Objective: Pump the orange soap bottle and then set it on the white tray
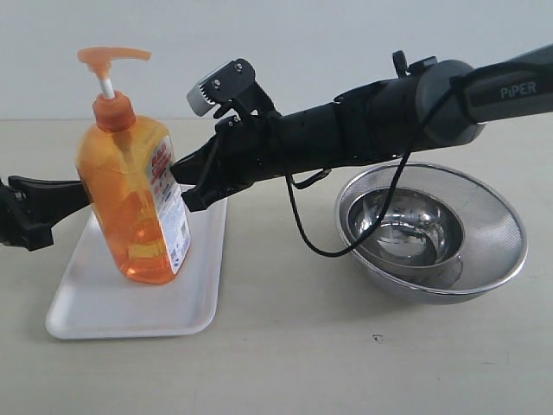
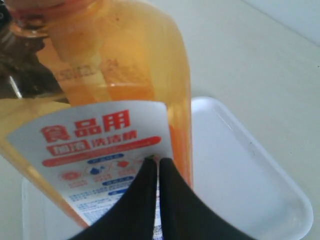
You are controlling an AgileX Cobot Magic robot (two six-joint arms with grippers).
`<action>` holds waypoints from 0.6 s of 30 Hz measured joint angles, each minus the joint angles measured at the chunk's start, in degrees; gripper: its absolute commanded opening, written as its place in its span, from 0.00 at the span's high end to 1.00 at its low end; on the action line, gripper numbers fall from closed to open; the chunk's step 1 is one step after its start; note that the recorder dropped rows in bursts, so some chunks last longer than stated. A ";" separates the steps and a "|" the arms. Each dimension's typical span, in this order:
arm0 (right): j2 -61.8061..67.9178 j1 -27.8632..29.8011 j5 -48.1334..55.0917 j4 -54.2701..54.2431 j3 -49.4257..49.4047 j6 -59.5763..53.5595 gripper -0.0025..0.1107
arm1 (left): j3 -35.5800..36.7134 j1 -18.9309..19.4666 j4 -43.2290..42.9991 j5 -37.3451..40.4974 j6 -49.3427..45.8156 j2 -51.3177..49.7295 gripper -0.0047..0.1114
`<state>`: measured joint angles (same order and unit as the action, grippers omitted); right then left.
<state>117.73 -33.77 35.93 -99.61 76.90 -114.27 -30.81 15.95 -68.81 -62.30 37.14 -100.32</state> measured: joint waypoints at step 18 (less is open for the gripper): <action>0.00 0.00 -0.42 0.00 0.00 -0.13 0.98 | 0.00 0.00 -1.98 -2.64 0.93 0.00 0.92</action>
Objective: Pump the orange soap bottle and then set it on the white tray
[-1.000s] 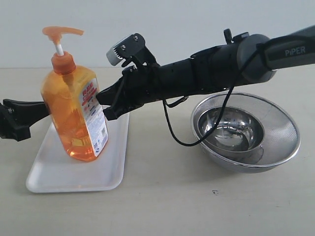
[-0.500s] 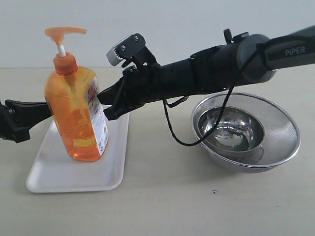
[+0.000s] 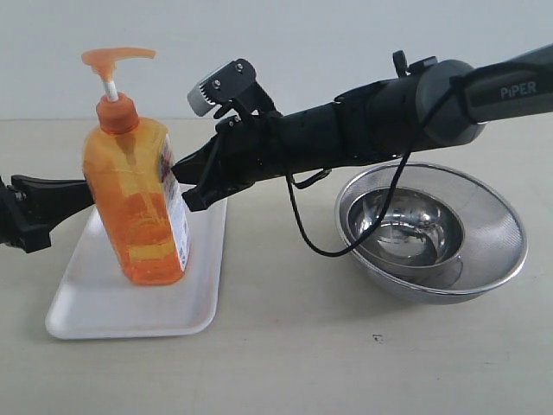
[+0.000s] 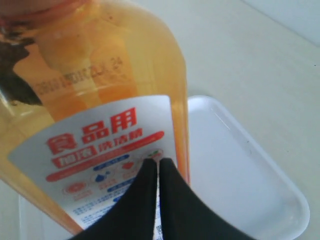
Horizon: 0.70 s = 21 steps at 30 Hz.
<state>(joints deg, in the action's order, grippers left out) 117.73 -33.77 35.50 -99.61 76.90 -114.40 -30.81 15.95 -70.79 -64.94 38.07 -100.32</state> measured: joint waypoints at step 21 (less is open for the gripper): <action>0.00 0.00 -0.46 0.00 0.00 0.13 0.98 | 0.00 0.00 -0.44 2.63 0.22 0.00 0.92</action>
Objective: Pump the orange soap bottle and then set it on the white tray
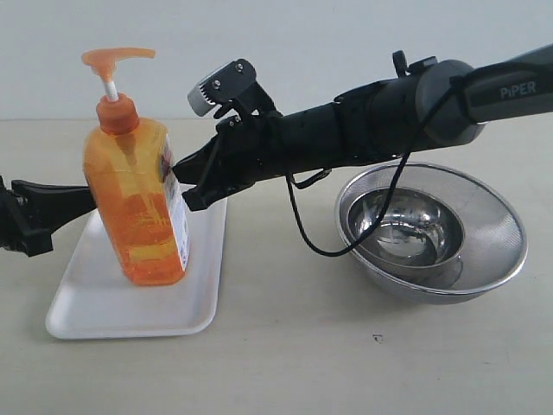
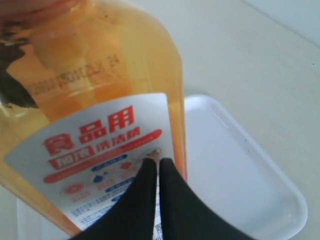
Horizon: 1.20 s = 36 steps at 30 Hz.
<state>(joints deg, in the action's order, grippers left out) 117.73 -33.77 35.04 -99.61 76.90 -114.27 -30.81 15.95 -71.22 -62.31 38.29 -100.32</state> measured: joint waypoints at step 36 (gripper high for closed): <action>-10.83 0.00 -11.42 14.15 0.13 11.57 0.98 | 0.10 0.00 8.18 18.55 2.81 24.35 0.92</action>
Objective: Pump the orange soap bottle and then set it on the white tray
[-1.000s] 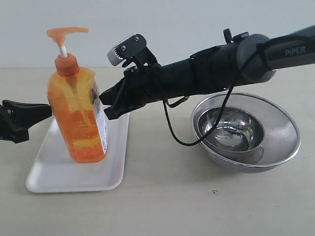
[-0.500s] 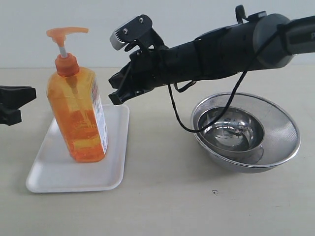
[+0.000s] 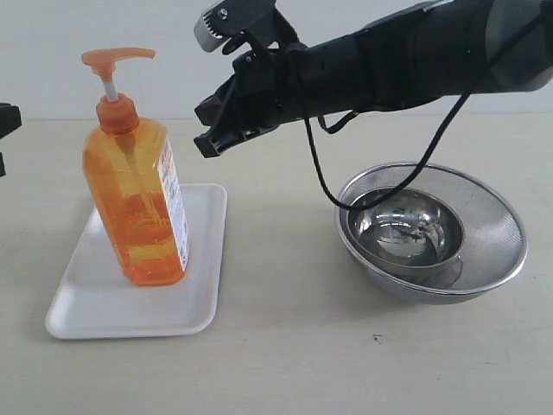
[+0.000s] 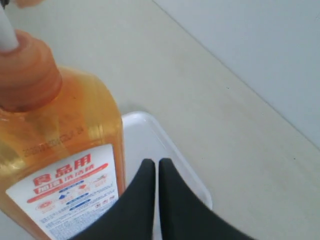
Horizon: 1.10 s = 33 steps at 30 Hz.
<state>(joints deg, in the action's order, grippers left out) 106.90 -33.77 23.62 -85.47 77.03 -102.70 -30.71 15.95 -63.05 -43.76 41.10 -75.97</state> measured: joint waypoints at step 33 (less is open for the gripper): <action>-26.08 0.00 -9.06 5.12 -18.80 3.23 0.98 | 0.00 0.00 -19.43 3.85 25.71 31.02 0.92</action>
<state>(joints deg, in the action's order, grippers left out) 80.81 -33.77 14.56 -80.35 58.23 -99.47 -30.71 15.95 -82.47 -39.90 66.82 -44.94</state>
